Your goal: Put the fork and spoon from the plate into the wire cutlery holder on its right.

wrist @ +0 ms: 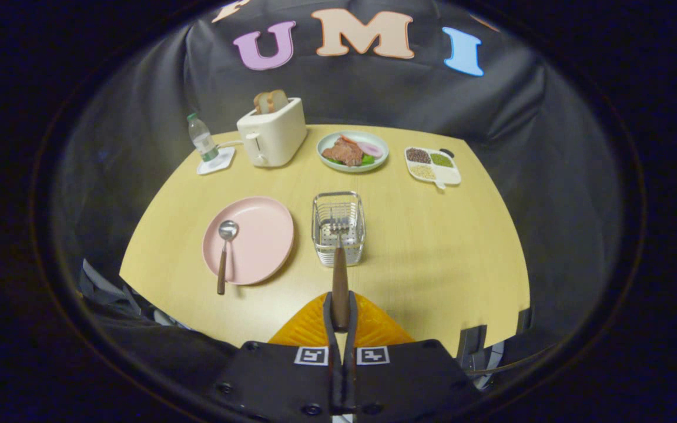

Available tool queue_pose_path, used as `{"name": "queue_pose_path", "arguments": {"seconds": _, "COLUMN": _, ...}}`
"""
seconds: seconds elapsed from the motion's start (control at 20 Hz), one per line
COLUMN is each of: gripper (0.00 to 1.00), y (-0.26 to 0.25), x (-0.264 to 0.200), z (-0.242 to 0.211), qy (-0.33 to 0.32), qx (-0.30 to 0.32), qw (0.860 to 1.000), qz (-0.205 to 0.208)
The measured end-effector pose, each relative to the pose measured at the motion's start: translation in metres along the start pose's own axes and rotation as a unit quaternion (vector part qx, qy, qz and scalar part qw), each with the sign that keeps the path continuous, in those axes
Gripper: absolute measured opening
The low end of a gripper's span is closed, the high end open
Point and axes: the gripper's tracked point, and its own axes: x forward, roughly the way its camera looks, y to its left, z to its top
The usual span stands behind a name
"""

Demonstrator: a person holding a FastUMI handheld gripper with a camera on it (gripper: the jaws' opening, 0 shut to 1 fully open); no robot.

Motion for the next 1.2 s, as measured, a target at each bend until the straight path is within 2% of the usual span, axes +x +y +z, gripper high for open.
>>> {"name": "queue_pose_path", "arguments": {"seconds": 0.45, "gripper": 0.05, "y": 0.005, "x": 0.034, "z": 0.011, "qy": 0.050, "qx": -0.024, "qw": 0.998, "qz": -0.005}}
{"name": "queue_pose_path", "arguments": {"seconds": 0.65, "gripper": 0.12, "y": 0.012, "x": 0.038, "z": 0.020, "qy": 0.036, "qx": -0.015, "qw": 0.999, "qz": 0.010}}
{"name": "queue_pose_path", "arguments": {"seconds": 0.7, "gripper": 0.17, "y": 0.012, "x": 0.036, "z": 0.022, "qy": 0.031, "qx": -0.008, "qw": 0.999, "qz": 0.010}}
{"name": "queue_pose_path", "arguments": {"seconds": 1.0, "gripper": 1.00, "y": 0.011, "x": 0.030, "z": 0.029, "qy": -0.009, "qx": 0.005, "qw": 1.000, "qz": 0.007}}
{"name": "queue_pose_path", "arguments": {"seconds": 1.2, "gripper": 1.00, "y": 0.017, "x": 0.022, "z": 0.031, "qy": -0.051, "qx": 0.018, "qw": 0.999, "qz": -0.001}}
